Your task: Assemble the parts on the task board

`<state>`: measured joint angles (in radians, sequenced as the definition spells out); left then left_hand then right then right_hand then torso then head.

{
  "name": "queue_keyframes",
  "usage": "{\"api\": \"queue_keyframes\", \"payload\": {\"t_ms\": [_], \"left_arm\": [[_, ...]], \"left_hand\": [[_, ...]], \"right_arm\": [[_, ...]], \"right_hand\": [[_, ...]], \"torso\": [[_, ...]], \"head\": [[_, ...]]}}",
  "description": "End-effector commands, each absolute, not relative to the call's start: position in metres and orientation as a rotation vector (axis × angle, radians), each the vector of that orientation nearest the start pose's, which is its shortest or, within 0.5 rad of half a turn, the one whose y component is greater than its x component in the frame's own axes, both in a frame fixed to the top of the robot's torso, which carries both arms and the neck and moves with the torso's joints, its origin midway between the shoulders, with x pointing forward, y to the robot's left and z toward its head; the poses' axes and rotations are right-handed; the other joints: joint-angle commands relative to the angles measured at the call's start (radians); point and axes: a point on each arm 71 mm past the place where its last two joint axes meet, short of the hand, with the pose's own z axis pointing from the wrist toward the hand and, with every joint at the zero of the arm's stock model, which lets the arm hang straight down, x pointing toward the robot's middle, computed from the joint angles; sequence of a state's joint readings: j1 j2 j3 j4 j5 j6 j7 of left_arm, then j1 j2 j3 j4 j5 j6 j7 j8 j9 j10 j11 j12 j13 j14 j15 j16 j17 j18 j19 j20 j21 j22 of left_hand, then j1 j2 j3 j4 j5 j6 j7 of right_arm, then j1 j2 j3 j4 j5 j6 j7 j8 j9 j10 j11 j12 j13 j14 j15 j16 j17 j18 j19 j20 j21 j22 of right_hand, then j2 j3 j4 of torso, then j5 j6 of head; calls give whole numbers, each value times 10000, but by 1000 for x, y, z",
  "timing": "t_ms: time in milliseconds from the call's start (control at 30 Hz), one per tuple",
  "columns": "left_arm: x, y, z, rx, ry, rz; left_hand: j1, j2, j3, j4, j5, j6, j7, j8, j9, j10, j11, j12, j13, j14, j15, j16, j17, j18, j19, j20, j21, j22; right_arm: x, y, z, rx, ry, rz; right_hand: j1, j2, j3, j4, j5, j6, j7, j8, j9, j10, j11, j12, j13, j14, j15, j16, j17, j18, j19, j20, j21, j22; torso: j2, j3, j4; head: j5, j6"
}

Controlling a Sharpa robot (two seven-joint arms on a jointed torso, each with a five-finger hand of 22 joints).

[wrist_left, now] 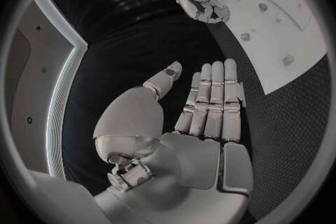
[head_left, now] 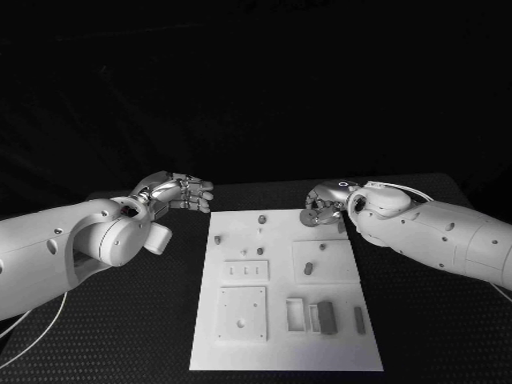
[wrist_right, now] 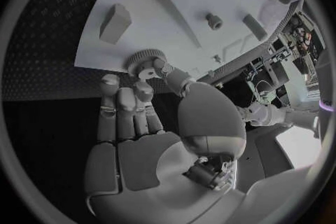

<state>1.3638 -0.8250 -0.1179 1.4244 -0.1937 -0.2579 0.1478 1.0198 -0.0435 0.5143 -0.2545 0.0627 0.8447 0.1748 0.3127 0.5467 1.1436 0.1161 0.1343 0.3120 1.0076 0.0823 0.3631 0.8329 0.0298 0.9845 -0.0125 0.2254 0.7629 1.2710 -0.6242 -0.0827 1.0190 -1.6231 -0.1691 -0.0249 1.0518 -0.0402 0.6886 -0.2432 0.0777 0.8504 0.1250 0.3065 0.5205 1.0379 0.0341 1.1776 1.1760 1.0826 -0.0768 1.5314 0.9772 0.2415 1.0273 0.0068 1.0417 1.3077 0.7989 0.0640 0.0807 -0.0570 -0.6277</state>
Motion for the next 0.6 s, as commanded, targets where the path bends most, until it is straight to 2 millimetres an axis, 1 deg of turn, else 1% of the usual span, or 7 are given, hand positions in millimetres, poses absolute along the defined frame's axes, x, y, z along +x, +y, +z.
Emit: {"api": "queue_keyframes", "payload": {"t_ms": [33,333,400,600], "left_arm": [[522,225,-142,-9095,16292,-13268],[522,226,-142,-9108,16271,-13251],[522,226,-142,-9110,16265,-13243],[521,226,-141,-9106,16258,-13252]], "left_hand": [[1,-18,-6,61,-44,-33,54,-62,14,-31,33,-51,19,22,14,-65,18,187,-13,-38,-57,10],[5,-18,-4,59,-44,-32,54,-63,17,-30,33,-56,26,24,14,-74,27,187,-14,-38,-60,13],[6,-18,-4,58,-43,-32,54,-63,17,-30,33,-58,28,24,14,-76,29,187,-14,-38,-61,14],[8,-21,-4,56,-44,-32,53,-64,18,-29,33,-61,32,25,14,-80,33,187,-15,-38,-63,16]], "right_arm": [[566,-238,-213,-3678,17881,2389],[560,-225,-197,-4011,16292,2104],[557,-219,-190,-4003,15856,2186],[548,-201,-174,-4284,15062,2397]], "right_hand": [[1,58,19,-26,20,1271,-25,66,41,-282,-193,50,-14,35,-55,70,1,203,64,-52,41,162],[-49,-89,28,-18,22,1365,-69,94,62,-175,-238,65,-101,187,-97,101,12,203,148,-91,60,145],[-50,-153,39,-13,22,1391,-82,99,67,-138,-252,65,-133,232,-110,106,3,203,178,-107,64,139],[-39,-311,69,-1,21,1419,-99,93,69,-70,-269,52,-204,307,-135,108,-29,203,238,-141,63,123]], "torso": [[3,-4,-4],[4,-7,-8],[2,1,-7],[-2,-5,-10]], "head": [[4,5],[8,45],[13,55],[18,98]]}}
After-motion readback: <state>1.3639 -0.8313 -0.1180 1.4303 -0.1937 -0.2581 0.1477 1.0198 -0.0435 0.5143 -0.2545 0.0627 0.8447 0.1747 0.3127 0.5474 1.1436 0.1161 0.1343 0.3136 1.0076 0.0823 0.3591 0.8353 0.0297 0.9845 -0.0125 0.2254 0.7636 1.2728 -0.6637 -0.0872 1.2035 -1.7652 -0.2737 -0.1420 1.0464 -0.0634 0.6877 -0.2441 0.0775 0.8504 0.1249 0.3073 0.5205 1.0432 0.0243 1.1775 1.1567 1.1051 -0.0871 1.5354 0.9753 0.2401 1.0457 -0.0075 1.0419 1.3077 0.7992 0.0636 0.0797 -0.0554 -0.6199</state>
